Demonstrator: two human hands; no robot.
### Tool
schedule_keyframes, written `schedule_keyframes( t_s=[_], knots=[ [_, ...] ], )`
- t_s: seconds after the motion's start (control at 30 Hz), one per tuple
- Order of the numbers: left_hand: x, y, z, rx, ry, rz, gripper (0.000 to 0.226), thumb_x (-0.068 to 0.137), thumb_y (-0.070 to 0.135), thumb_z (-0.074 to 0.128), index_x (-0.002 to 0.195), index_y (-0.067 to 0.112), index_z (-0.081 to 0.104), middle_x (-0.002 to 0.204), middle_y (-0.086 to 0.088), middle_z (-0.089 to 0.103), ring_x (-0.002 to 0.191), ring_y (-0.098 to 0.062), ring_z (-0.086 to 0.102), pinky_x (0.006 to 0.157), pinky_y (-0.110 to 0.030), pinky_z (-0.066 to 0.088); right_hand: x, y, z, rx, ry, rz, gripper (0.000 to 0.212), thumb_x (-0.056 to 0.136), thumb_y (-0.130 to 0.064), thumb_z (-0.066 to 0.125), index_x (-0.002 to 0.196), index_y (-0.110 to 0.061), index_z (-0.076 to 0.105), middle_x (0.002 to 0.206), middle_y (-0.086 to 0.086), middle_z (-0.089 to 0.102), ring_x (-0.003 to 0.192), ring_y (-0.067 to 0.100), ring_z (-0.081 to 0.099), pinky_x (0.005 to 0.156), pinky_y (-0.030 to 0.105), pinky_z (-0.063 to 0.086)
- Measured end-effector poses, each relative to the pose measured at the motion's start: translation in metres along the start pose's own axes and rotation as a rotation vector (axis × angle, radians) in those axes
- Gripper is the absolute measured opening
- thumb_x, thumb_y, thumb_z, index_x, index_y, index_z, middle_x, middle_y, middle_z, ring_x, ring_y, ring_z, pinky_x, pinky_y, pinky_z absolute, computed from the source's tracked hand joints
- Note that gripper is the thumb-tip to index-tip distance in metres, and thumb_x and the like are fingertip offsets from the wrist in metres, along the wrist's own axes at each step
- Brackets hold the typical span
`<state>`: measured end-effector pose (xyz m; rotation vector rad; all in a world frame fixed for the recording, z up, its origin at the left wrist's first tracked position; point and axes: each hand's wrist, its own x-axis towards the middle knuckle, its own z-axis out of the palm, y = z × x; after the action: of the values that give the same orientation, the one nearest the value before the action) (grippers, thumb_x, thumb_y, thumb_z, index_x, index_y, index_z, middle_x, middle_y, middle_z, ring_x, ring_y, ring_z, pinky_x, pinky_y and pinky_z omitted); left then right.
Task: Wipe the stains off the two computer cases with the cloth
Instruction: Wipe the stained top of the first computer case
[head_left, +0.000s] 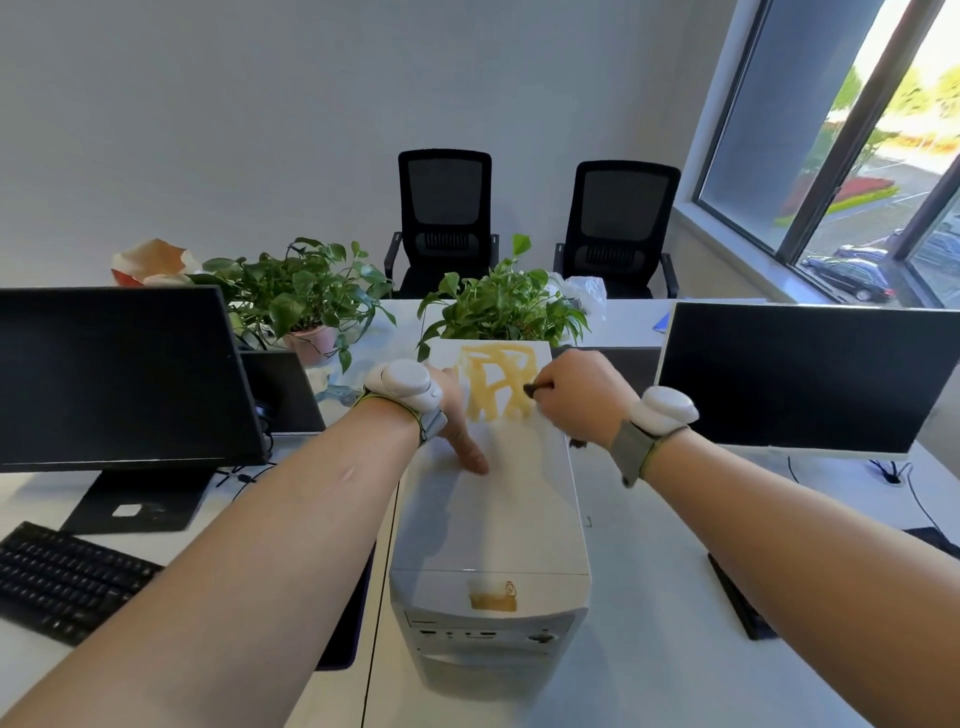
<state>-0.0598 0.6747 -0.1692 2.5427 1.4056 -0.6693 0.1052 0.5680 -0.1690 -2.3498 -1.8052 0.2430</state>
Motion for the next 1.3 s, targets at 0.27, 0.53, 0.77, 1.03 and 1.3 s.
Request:
schedule_keyframes(
  t_s=[0.27,0.53,0.77,1.03,1.3],
  knots=[
    [0.009,0.002,0.013,0.114,0.095,0.021,0.056,0.077,0.066,0.079,0.090,0.021,0.048,0.103,-0.004,0.054,0.082,-0.025,0.050,0.077,-0.031,0.049,0.017,-0.054,0.044,-0.079,-0.010,-0.096,0.019,0.092,-0.025,0.057,0.093,-0.018,0.075,0.094,0.004,0.060,0.086,0.025,0.056,0.073,0.030,0.050],
    [-0.011,-0.023,-0.009,0.015,-0.098,-0.001,0.125,0.056,0.076,0.086,0.146,0.015,0.026,0.084,0.000,0.061,0.075,-0.018,0.069,0.064,-0.030,0.051,-0.005,-0.020,0.036,-0.082,-0.091,-0.204,0.031,0.088,-0.022,0.052,0.103,-0.024,0.079,0.102,0.000,0.063,0.104,0.023,0.054,0.086,0.037,0.055],
    [-0.002,-0.040,0.007,-0.166,-0.053,0.040,0.127,0.042,0.061,0.099,0.141,0.021,0.030,0.099,0.000,0.064,0.081,-0.019,0.071,0.075,-0.039,0.061,0.007,-0.028,0.022,-0.138,-0.051,0.012,0.026,0.089,-0.017,0.052,0.064,-0.013,0.052,0.075,0.003,0.058,0.057,0.019,0.049,0.051,0.025,0.042],
    [0.001,-0.040,0.009,-0.150,-0.043,0.043,0.132,0.047,0.061,0.098,0.148,0.018,0.025,0.104,-0.003,0.064,0.084,-0.021,0.070,0.083,-0.042,0.061,0.037,-0.061,0.028,-0.065,-0.035,-0.121,0.024,0.090,-0.023,0.053,0.076,-0.012,0.070,0.072,0.003,0.058,0.069,0.026,0.055,0.057,0.027,0.046],
    [0.004,-0.045,0.010,-0.128,-0.038,0.056,0.135,0.035,0.069,0.096,0.142,0.022,0.028,0.097,-0.002,0.066,0.076,-0.019,0.071,0.075,-0.040,0.062,0.009,-0.029,0.056,-0.209,-0.014,-0.432,0.032,0.101,-0.022,0.045,0.123,-0.027,0.068,0.118,-0.003,0.058,0.111,0.026,0.047,0.093,0.027,0.029]
  ],
)
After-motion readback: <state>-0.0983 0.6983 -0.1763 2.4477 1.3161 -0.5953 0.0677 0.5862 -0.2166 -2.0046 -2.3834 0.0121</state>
